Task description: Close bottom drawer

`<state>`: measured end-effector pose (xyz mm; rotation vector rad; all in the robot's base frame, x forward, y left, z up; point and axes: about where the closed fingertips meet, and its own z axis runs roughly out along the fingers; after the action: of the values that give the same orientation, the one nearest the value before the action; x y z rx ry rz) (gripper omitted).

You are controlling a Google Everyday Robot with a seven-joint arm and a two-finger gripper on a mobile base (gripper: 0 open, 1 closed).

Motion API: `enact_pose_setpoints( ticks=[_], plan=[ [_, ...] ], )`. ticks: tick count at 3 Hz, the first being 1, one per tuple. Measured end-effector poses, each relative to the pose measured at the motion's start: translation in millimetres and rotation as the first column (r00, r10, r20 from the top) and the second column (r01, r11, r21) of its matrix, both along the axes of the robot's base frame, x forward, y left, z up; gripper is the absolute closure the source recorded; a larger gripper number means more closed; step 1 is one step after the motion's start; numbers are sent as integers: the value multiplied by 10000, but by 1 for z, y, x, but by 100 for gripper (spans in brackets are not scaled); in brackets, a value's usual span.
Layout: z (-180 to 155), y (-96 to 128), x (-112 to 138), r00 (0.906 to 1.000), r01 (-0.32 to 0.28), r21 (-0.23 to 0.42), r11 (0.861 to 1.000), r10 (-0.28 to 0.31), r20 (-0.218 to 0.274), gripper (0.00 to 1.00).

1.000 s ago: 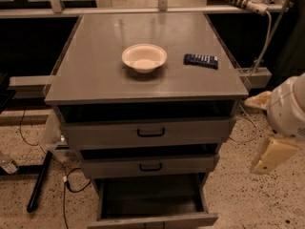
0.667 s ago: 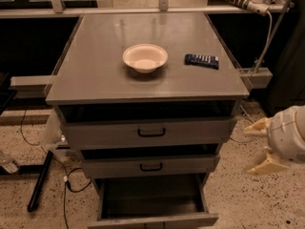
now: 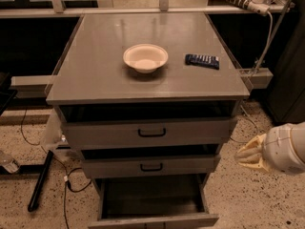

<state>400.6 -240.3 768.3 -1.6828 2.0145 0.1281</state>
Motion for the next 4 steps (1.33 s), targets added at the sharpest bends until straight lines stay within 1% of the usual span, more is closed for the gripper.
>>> enact_pose_setpoints(
  ticks=[1,2,3,4],
  plan=[
    [1,0,0,10000,2,-28,10000,-2,3,100],
    [1,0,0,10000,3,-28,10000,-3,2,100],
    [-40,7,0,9978,255,-70,9996,-259,-617,100],
    [-115,15,-1,9896,633,238,9977,-596,-1308,100]
  ],
)
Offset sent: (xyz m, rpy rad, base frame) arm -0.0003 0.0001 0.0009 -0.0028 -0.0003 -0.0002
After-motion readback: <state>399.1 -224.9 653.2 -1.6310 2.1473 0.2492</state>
